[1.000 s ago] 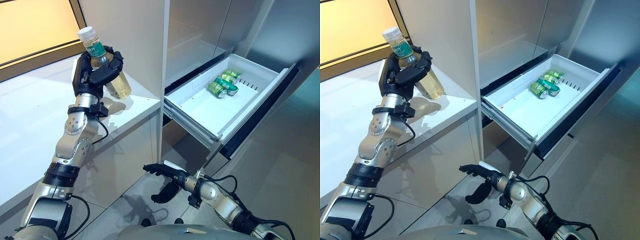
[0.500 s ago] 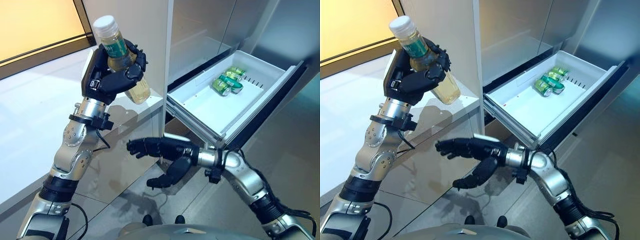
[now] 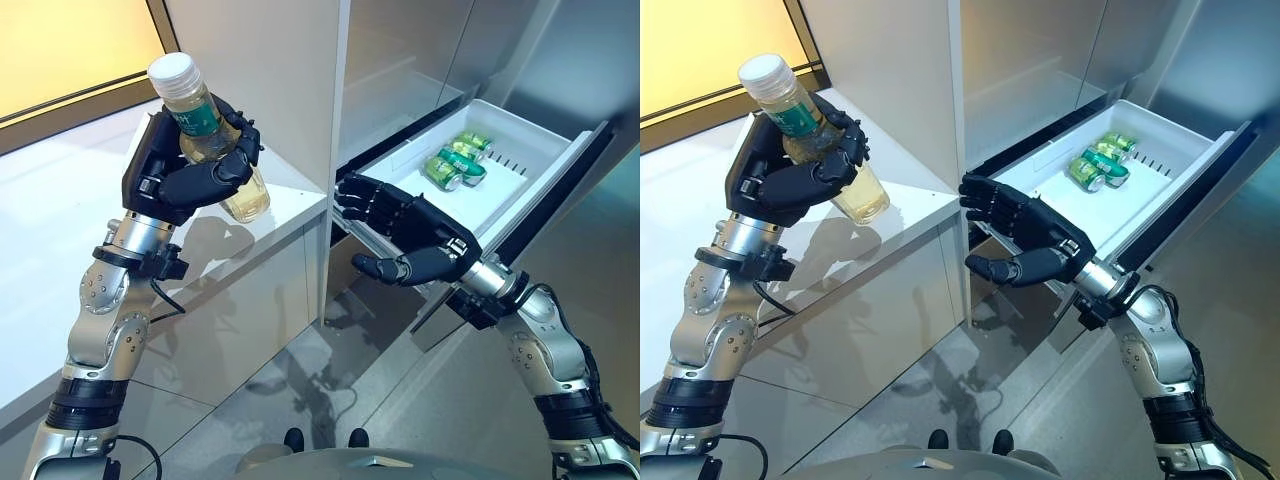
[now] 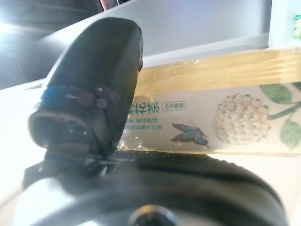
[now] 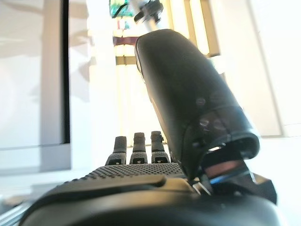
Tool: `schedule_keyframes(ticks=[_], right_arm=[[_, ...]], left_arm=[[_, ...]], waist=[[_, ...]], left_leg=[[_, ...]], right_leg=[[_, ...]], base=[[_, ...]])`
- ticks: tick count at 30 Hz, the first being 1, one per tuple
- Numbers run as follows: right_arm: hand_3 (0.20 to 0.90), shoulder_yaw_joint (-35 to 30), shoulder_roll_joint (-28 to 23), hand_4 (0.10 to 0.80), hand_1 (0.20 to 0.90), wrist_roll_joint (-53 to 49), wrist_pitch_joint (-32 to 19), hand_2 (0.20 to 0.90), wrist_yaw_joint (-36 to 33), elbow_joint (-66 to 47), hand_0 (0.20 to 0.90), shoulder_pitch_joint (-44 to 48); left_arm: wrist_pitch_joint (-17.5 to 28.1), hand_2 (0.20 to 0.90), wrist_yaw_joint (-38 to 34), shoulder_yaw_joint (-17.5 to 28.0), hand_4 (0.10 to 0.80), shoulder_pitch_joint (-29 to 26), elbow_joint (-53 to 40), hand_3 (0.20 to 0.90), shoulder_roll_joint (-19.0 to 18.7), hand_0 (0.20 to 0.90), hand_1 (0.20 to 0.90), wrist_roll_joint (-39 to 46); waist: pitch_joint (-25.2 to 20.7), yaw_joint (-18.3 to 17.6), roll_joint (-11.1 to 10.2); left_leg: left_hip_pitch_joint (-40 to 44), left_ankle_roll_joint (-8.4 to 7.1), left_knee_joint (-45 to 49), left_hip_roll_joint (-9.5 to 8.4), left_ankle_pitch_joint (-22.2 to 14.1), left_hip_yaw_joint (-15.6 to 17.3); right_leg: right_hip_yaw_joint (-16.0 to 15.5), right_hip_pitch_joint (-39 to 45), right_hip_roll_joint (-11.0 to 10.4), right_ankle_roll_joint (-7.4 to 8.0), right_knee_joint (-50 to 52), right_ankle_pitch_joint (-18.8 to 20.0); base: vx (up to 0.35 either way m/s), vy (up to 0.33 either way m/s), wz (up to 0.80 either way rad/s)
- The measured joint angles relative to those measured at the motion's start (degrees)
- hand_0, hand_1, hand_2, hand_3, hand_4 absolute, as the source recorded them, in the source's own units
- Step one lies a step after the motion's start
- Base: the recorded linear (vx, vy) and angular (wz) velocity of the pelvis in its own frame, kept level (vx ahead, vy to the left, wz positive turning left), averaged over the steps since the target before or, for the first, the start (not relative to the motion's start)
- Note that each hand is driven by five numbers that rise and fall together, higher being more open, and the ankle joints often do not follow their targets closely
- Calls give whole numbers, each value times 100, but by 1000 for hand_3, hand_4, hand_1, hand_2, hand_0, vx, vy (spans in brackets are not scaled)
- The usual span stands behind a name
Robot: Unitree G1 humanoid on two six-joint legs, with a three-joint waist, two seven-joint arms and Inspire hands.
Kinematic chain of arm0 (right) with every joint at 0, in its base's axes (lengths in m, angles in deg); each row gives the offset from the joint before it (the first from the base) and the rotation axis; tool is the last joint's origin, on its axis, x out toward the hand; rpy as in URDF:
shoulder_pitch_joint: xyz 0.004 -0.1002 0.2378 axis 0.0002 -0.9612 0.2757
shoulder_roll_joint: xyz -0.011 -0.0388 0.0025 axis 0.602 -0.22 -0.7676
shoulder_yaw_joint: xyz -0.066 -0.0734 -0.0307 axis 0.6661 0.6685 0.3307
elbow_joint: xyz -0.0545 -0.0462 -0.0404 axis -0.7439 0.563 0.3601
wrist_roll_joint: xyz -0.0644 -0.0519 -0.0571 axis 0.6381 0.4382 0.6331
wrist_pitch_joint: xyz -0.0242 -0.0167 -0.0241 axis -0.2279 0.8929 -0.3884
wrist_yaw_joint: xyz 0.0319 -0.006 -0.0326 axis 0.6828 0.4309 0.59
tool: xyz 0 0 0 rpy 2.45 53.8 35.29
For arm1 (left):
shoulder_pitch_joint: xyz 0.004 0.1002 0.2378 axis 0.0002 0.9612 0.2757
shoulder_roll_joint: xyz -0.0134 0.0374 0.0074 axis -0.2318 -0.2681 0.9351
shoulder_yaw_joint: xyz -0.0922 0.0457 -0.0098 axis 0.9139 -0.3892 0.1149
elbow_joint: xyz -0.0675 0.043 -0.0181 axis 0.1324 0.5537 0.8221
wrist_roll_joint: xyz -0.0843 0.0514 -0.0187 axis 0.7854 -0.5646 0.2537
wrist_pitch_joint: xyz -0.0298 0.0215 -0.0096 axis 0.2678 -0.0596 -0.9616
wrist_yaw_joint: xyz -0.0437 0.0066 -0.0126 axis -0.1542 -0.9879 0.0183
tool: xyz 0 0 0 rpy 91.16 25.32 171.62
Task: Put drinks into fridge and close the fridge
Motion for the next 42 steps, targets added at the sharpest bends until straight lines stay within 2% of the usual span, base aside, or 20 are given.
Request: schedule_keyframes(ticks=[6,13,21,29,35,42], right_arm=[[900,508,-59,800,900,3,378,900,-391,80,900,357],[900,1103,-199,800,900,-37,718,900,-639,472,900,1147],[900,1443,-190,800,900,-157,1058,900,-733,701,900,1469],[900,1821,-176,800,900,-169,1163,900,-727,710,900,1697],[900,1822,-145,800,900,-373,1168,900,-741,708,900,1933],[900,1826,-101,800,900,-378,1216,900,-745,708,900,2073]], left_arm=[[-3,300,94,-307,100,-19,1,200,-74,300,300,2],[-41,300,244,-944,100,-113,1,200,-128,300,300,2],[-191,300,446,-1137,100,-349,1,200,-190,300,300,2],[-278,300,558,-1182,100,-362,1,200,-219,300,300,2],[-293,300,558,-1498,100,-572,1,200,-342,300,300,-196],[-306,300,655,-1554,100,-712,1,200,-373,300,300,-376]], waist=[[0,-69,0],[0,-4,-1],[0,124,-1],[0,135,-1],[0,209,-1],[0,211,-1]], left_leg=[[15,0,0,4,1,0],[67,1,0,1,1,-57],[57,10,0,-7,9,-101],[56,12,0,-7,11,-107],[57,14,0,-8,13,-113],[57,14,1,-9,14,-113]], right_leg=[[-4,16,2,0,0,1],[-66,91,-1,2,-4,0],[-135,104,-12,3,-22,-2],[-141,106,-12,3,-1,-2],[-140,111,-12,3,0,-2],[-140,112,-13,3,1,-2]], base=[[0,0,0],[15,-3,4],[7,-2,3],[0,0,0],[5,-1,0],[0,0,0]])
